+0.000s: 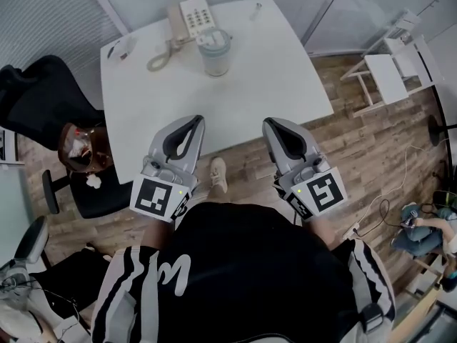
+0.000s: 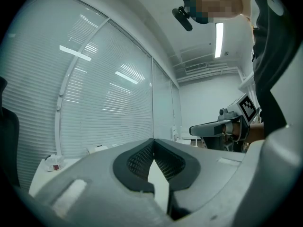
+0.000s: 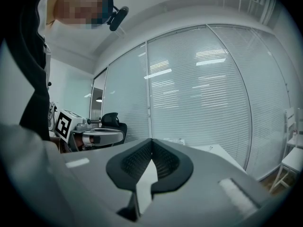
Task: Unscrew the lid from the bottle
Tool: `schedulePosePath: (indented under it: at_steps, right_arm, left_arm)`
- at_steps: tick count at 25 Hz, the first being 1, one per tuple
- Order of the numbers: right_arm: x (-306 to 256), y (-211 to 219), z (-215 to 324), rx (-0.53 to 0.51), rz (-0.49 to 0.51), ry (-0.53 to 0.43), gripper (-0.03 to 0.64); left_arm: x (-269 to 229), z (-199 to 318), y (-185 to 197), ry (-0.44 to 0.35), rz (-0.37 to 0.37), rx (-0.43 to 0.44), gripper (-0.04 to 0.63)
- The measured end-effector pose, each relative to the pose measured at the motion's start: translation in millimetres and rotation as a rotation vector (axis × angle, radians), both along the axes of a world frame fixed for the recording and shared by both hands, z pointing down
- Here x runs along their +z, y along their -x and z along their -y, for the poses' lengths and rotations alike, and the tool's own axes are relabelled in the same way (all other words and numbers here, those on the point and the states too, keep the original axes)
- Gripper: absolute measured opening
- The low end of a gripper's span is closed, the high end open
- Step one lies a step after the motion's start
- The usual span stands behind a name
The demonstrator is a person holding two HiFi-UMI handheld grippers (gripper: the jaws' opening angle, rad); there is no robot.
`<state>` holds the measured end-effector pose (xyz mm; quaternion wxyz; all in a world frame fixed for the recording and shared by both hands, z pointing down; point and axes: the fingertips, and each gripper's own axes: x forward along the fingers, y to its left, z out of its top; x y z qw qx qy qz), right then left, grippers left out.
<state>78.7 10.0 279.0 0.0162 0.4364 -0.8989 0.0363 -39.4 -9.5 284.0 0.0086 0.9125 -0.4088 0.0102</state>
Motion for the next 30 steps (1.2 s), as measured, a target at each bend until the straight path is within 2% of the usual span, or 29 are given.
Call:
schedulePosePath:
  at_steps: [17,22,26,30]
  right_arm:
    - [-9,33,108,0.017,0.000,0.008,0.002]
    - [-7,34,130,0.041,-0.007,0.033,0.002]
    - [-15,33,150,0.036,-0.002,0.065,0.002]
    - [-24,37,166,0.003,-0.019,0.056,0.002]
  left_arm:
    - [0,106,23,-0.011,0.008,0.053,0.000]
    - [16,127,32,0.087,-0.028,0.030,0.000]
    - [17,146,33,0.139,-0.016,0.010,0.001]
    - [12,164,35,0.136,-0.015,-0.028,0.000]
